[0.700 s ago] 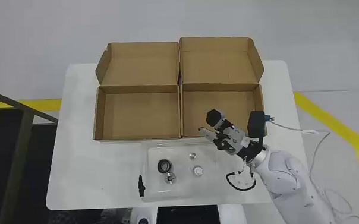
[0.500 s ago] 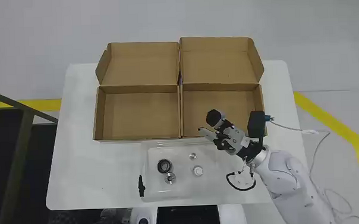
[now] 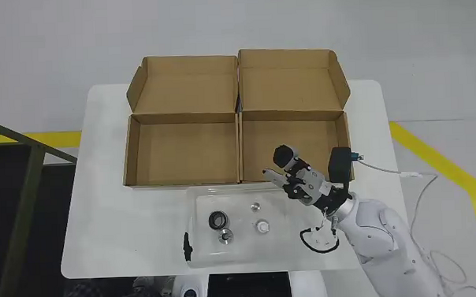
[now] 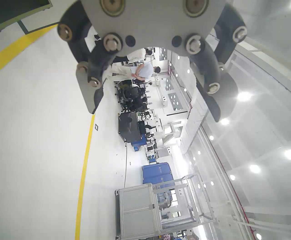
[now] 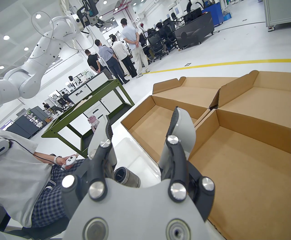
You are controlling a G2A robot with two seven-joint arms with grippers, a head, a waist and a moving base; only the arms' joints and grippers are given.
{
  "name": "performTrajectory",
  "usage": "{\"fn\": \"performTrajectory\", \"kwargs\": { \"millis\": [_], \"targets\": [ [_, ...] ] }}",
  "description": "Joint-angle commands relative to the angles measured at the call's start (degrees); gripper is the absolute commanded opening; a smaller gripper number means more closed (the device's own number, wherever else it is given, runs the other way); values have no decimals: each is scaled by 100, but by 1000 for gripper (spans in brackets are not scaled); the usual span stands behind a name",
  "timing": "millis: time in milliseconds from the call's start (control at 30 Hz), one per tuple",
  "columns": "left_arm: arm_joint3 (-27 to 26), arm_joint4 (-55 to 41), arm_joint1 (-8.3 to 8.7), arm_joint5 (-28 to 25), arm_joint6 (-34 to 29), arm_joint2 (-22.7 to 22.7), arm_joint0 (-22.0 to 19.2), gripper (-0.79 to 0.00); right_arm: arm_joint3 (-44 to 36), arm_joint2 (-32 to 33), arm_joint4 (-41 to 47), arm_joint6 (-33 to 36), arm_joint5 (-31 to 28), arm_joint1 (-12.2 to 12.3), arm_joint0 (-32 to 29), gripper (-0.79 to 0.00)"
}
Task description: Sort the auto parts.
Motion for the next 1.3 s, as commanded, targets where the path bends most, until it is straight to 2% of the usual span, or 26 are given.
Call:
{"fn": "performTrajectory", "kwargs": {
  "millis": [0,400,433,733,1033,1267],
  "targets": [
    [0,0,0,0,0,0,0,0,0,0,0,0,0,0,0,-329],
    [0,0,0,0,0,0,0,0,0,0,0,0,0,0,0,-329],
    [0,0,0,0,0,0,0,0,-9,-2,-11,10,7,0,0,0],
    [0,0,0,0,0,0,0,0,-295,193,-646,474,-534,82,-79,0],
    [0,0,0,0,0,0,0,0,-854,416,-1836,846,-1246,199,-380,0],
    [0,0,0,0,0,0,0,0,-1275,341,-2609,1437,-1303,265,-599,0]
  ]
}}
